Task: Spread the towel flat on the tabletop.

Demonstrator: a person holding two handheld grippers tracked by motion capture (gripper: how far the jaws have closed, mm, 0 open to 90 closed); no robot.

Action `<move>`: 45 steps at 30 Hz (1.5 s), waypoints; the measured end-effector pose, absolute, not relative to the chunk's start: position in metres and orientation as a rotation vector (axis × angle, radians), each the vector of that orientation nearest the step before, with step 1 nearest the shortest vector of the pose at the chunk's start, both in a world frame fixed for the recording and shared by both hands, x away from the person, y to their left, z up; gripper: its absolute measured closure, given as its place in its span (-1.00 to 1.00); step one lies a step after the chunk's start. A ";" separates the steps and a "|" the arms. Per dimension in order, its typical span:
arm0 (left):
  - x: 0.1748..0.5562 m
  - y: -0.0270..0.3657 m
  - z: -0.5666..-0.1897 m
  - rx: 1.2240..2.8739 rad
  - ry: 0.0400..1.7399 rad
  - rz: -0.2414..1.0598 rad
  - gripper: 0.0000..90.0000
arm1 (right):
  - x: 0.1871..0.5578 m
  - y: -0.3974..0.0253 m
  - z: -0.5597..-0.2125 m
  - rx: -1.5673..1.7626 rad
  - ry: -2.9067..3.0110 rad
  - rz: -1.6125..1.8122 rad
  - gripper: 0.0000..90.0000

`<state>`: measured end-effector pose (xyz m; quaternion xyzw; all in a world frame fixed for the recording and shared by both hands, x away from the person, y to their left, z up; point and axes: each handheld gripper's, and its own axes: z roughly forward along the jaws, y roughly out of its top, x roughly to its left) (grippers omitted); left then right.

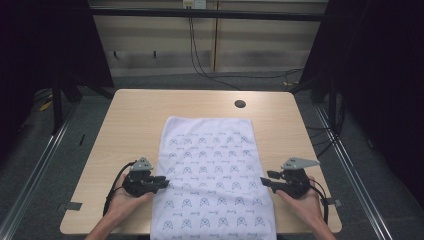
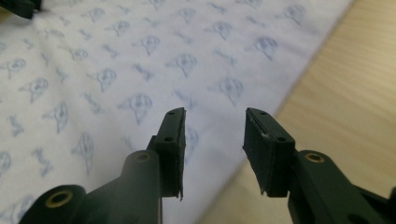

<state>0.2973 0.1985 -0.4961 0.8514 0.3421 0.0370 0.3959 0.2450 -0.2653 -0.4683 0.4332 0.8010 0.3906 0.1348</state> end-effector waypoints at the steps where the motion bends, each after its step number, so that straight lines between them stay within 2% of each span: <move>1: 0.307 0.199 -0.493 2.128 0.880 0.125 0.53 | 0.255 -0.262 -0.469 1.233 2.340 1.150 0.27; 2: 0.307 0.199 -0.493 2.128 0.880 0.125 0.53 | 0.255 -0.262 -0.469 1.233 2.340 1.150 0.27; 3: 0.316 0.198 -0.490 2.108 0.889 0.156 0.53 | 0.277 -0.251 -0.472 1.210 2.392 1.172 0.22; 7: 0.343 0.193 -0.493 2.094 0.945 0.199 0.59 | 0.313 -0.234 -0.480 1.212 2.392 1.154 0.12; 9: 0.351 0.191 -0.496 2.104 0.980 0.218 0.51 | 0.324 -0.228 -0.483 1.203 2.391 1.113 0.09; 11: 0.356 0.190 -0.498 2.113 1.002 0.228 0.33 | 0.330 -0.226 -0.484 1.204 2.389 1.117 0.08; 14: 0.361 0.191 -0.503 2.085 1.011 0.234 0.33 | 0.350 -0.216 -0.495 1.212 2.385 1.094 0.07; 16: 0.359 0.191 -0.502 2.133 0.970 0.274 0.43 | 0.353 -0.214 -0.498 1.212 2.387 1.085 0.05; 20: 0.362 0.197 -0.505 2.077 1.007 0.221 0.84 | 0.356 -0.214 -0.498 1.180 2.366 1.084 0.01; 21: 0.363 0.198 -0.508 2.054 1.003 0.195 0.84 | 0.356 -0.214 -0.498 1.180 2.366 1.084 0.01; 22: 0.366 0.197 -0.508 2.059 0.983 0.184 0.93 | 0.359 -0.214 -0.495 1.181 2.357 1.081 -0.01; 24: 0.365 0.196 -0.508 2.066 0.972 0.199 0.93 | 0.361 -0.214 -0.495 1.182 2.361 1.083 -0.01; 25: 0.361 0.191 -0.507 2.093 0.948 0.245 0.93 | 0.365 -0.212 -0.497 1.206 2.353 1.067 -0.01; 28: 0.360 0.190 -0.506 2.117 0.929 0.248 0.94 | 0.367 -0.212 -0.503 1.227 2.380 1.030 -0.01; 29: 0.359 0.189 -0.506 2.119 0.928 0.255 0.94 | 0.366 -0.213 -0.504 1.220 2.380 1.030 0.03; 33: 0.355 0.189 -0.505 2.132 0.909 0.261 0.94 | 0.359 -0.218 -0.502 1.202 2.402 0.999 0.41; 34: 0.355 0.189 -0.505 2.132 0.909 0.261 0.94 | 0.359 -0.218 -0.502 1.202 2.402 0.999 0.41; 35: 0.349 0.188 -0.505 2.146 0.888 0.273 0.95 | 0.349 -0.221 -0.500 1.198 2.419 0.994 0.63; 45: 0.309 0.191 -0.503 2.175 0.801 0.176 0.94 | 0.314 -0.231 -0.498 1.190 2.474 1.019 0.58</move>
